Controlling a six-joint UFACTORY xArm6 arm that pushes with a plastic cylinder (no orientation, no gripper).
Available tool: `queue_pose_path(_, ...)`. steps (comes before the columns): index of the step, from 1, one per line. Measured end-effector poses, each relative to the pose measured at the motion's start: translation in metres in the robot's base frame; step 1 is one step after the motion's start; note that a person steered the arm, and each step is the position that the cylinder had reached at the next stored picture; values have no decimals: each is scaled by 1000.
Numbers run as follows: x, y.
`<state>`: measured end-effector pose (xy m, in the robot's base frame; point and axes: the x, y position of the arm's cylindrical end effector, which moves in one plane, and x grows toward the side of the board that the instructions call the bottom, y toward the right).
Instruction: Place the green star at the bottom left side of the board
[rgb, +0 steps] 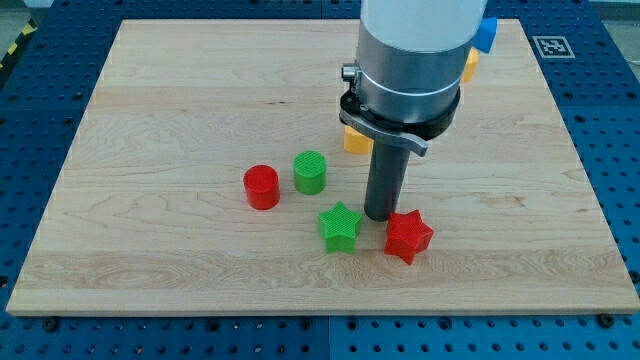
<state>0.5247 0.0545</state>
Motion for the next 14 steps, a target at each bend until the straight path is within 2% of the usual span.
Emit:
queue_pose_path(4,20,-47)
queue_pose_path(9,48,2)
queue_pose_path(12,55,-31)
queue_pose_path(14,55,-86)
